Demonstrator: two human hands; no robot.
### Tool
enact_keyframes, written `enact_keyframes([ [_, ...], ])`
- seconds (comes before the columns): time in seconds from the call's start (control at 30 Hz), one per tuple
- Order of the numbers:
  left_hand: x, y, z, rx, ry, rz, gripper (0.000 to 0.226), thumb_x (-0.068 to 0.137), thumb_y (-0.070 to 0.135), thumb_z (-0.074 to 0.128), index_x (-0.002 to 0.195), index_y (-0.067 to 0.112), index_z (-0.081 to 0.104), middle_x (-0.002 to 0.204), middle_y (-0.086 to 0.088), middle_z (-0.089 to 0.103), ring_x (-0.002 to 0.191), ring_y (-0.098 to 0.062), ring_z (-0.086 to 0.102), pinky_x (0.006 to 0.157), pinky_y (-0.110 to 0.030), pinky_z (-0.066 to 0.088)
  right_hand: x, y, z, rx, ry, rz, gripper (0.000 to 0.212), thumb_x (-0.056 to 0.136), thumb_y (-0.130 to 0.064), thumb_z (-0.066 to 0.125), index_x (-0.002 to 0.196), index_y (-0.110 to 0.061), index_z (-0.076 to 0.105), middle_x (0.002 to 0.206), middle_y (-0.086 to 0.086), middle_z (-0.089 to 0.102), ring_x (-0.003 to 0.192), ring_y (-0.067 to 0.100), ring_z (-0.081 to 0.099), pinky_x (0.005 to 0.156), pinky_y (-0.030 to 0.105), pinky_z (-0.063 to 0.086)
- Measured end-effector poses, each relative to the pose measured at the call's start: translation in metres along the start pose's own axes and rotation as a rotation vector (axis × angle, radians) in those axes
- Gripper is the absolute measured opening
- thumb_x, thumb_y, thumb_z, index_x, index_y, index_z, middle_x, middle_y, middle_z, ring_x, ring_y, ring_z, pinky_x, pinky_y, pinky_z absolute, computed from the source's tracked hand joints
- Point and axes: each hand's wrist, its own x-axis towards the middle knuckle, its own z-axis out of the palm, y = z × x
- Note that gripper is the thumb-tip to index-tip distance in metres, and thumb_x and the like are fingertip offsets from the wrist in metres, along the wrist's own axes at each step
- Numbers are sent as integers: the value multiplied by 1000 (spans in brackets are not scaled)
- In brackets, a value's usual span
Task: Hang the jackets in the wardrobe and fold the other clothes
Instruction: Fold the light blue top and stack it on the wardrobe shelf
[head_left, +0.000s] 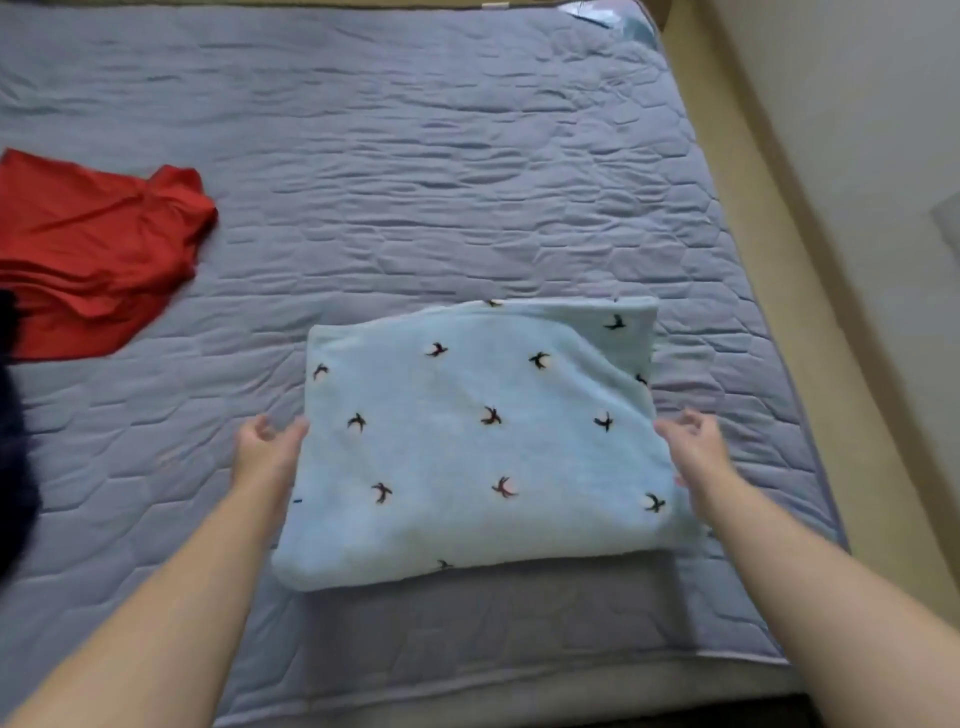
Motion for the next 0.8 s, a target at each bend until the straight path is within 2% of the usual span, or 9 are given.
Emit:
enact_keyframes([
  [0.07, 0, -50, -3, 205, 38, -71, 66, 87, 22, 68, 141, 3, 35, 141, -20, 43, 121, -34, 49, 98, -40, 39, 2, 52, 2, -173, 28, 47, 55, 89, -10, 62, 137, -1, 37, 129, 14, 52, 102, 28, 53, 71, 35, 46],
  [0.17, 4, -104, -9, 300, -2, -183, 66, 85, 22, 70, 137, -5, 40, 136, -24, 48, 120, -38, 51, 100, -46, 41, 14, 100, -7, -389, 104, 97, 65, 84, -20, 70, 137, -1, 38, 133, 21, 52, 115, 37, 52, 94, 44, 44],
  [0.23, 4, -121, -13, 285, -99, -223, 52, 85, 24, 70, 126, -3, 52, 124, -21, 59, 108, -36, 58, 89, -43, 47, 20, 111, -10, -256, 65, 203, 61, 83, -28, 71, 133, -8, 42, 128, 16, 54, 107, 34, 52, 88, 48, 47],
  [0.33, 3, -130, -13, 240, -261, -271, 40, 84, 31, 70, 118, 14, 60, 111, -10, 65, 94, -28, 63, 79, -38, 49, 26, 113, -9, 44, -79, 418, 46, 85, -30, 70, 124, -16, 49, 111, 10, 57, 98, 30, 57, 73, 45, 54],
  [0.4, 4, -131, -12, 193, -288, -307, 44, 82, 28, 73, 120, 12, 61, 110, -10, 67, 92, -27, 64, 80, -38, 50, 27, 115, -12, 97, -106, 405, 38, 85, -20, 71, 118, -12, 54, 97, 7, 60, 86, 23, 58, 67, 40, 52],
  [0.47, 0, -131, -13, 185, -273, -311, 47, 81, 26, 74, 122, 9, 60, 108, -10, 66, 87, -25, 63, 80, -37, 49, 24, 118, -18, 81, -113, 381, 39, 83, -14, 72, 117, -9, 54, 92, 6, 60, 82, 22, 58, 68, 38, 51],
  [0.6, -26, -137, -34, 355, -189, -247, 51, 83, 28, 72, 128, 8, 56, 107, -8, 59, 82, -23, 55, 74, -37, 44, 6, 129, -46, -156, -148, 369, 50, 80, -13, 76, 124, -3, 54, 103, 10, 59, 86, 25, 57, 74, 39, 50],
  [0.67, -53, -150, -53, 486, -192, -229, 47, 85, 27, 70, 125, 7, 58, 107, -10, 60, 79, -21, 52, 72, -37, 41, -12, 143, -68, -314, -157, 379, 54, 78, -15, 78, 125, -2, 54, 102, 10, 58, 85, 25, 57, 69, 38, 50],
  [0.8, -111, -186, -74, 656, -222, -222, 41, 89, 23, 66, 123, 2, 58, 118, -20, 61, 93, -30, 55, 77, -37, 40, -50, 183, -99, -587, -186, 435, 53, 78, -25, 78, 122, -5, 56, 104, 12, 62, 93, 31, 59, 82, 46, 54],
])
